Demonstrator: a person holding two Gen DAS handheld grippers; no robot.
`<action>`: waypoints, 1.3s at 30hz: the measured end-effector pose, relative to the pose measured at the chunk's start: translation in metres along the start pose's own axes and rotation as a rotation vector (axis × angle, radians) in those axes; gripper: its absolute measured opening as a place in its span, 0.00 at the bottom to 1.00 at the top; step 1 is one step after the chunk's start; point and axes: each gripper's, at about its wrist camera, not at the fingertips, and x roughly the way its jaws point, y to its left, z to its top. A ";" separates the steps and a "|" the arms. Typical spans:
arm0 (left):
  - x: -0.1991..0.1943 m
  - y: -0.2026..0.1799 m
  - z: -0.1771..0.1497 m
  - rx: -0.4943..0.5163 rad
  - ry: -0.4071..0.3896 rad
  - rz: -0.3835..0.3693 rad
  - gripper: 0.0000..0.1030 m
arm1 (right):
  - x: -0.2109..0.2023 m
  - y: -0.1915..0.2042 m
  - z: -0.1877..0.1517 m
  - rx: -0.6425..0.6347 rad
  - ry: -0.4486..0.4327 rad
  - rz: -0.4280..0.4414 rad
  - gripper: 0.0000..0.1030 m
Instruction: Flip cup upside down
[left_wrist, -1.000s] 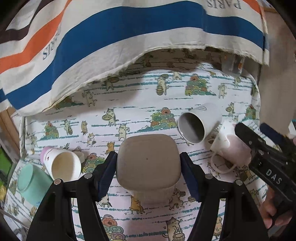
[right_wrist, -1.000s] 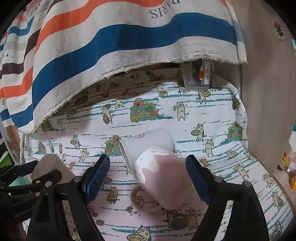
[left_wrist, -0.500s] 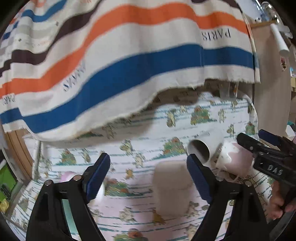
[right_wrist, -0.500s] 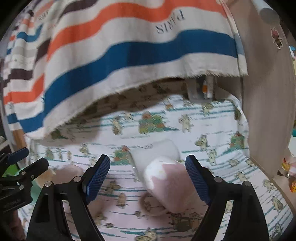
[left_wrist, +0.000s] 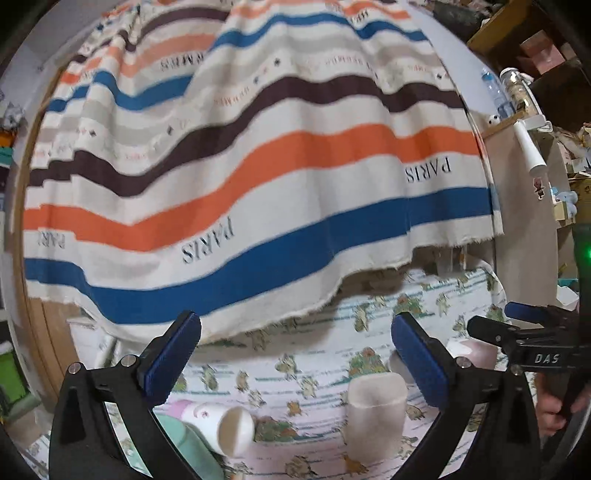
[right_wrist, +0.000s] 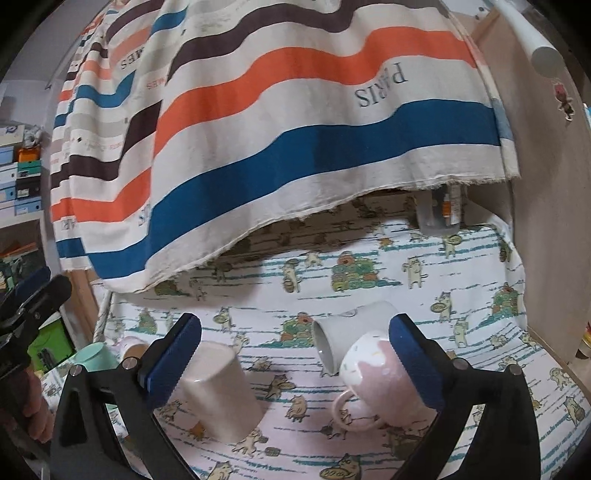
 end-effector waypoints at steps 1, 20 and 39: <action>-0.003 0.002 -0.001 -0.006 -0.011 -0.003 1.00 | -0.002 0.001 0.000 -0.003 -0.008 0.006 1.00; 0.021 0.012 -0.059 -0.118 0.092 -0.029 1.00 | 0.019 0.024 -0.039 -0.104 0.022 -0.051 1.00; 0.059 0.012 -0.079 -0.132 0.309 -0.035 1.00 | 0.031 0.033 -0.044 -0.165 0.086 -0.108 0.99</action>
